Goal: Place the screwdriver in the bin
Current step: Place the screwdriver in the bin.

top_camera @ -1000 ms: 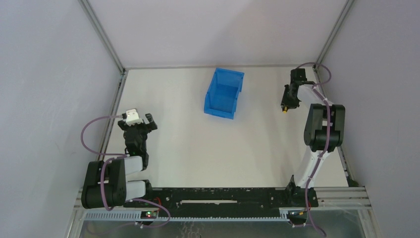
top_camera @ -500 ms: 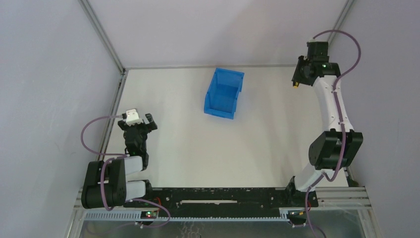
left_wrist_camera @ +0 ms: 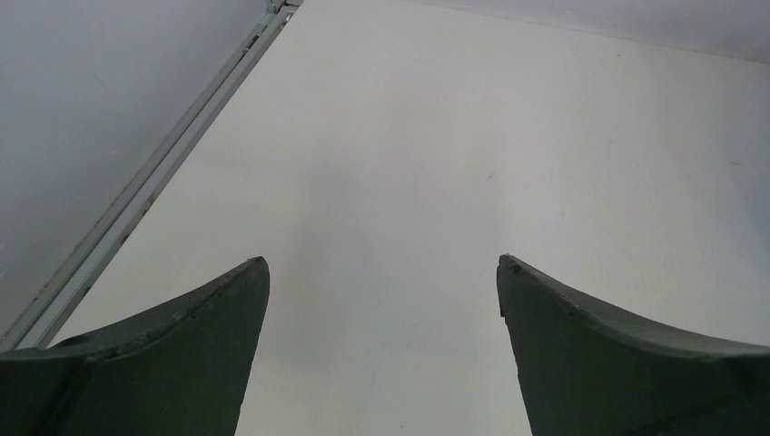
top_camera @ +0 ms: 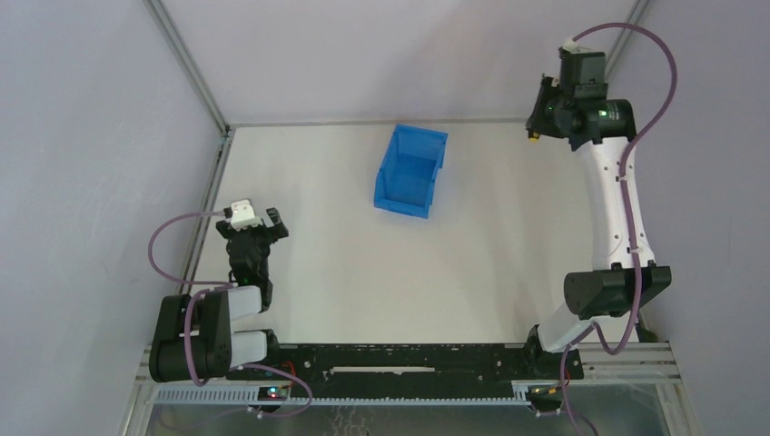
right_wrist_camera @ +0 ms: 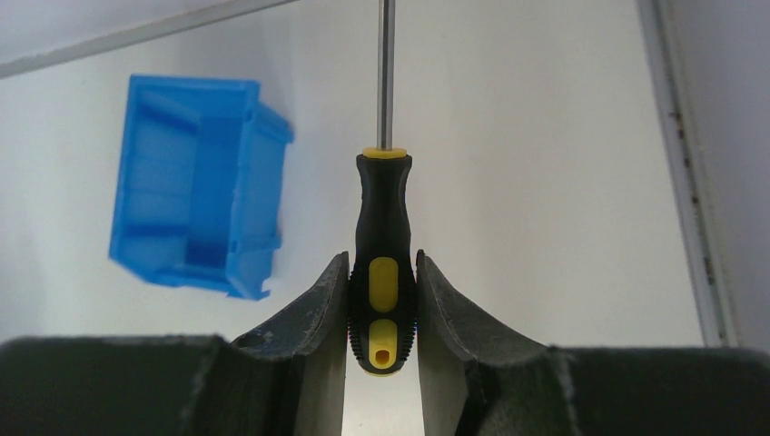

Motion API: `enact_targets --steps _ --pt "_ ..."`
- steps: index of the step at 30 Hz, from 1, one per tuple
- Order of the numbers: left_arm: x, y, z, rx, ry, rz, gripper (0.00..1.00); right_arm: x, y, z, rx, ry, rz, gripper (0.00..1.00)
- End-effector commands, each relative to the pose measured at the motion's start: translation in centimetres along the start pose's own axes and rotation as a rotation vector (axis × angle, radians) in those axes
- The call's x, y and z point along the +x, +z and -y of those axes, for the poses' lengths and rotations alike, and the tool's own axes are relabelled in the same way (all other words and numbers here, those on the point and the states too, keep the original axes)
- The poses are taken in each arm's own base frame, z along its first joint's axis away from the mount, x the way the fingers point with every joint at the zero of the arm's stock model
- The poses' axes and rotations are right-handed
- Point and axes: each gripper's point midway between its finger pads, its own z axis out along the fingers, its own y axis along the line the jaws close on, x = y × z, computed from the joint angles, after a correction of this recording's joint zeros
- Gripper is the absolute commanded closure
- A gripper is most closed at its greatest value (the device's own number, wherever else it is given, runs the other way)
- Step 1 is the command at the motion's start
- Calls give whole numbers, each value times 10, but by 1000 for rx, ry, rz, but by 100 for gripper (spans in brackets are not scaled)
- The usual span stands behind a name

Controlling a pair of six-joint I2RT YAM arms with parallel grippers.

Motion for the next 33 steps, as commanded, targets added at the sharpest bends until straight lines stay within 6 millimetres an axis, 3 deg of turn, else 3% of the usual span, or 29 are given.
enact_targets --steps 1,18,24,31,33 --pt "-22 7 1 -6 14 65 0 0 -15 -41 -59 10 12 80" --pt "-23 7 1 -5 13 67 0 6 -16 -193 -300 -26 40 82" --pt "-22 7 1 -5 12 66 0 12 -6 -221 -337 -8 47 83" --pt "-22 7 1 -5 13 66 0 44 28 -237 -315 -25 7 82" --pt "-22 7 1 -5 13 66 0 61 43 -236 -293 -29 -18 82"
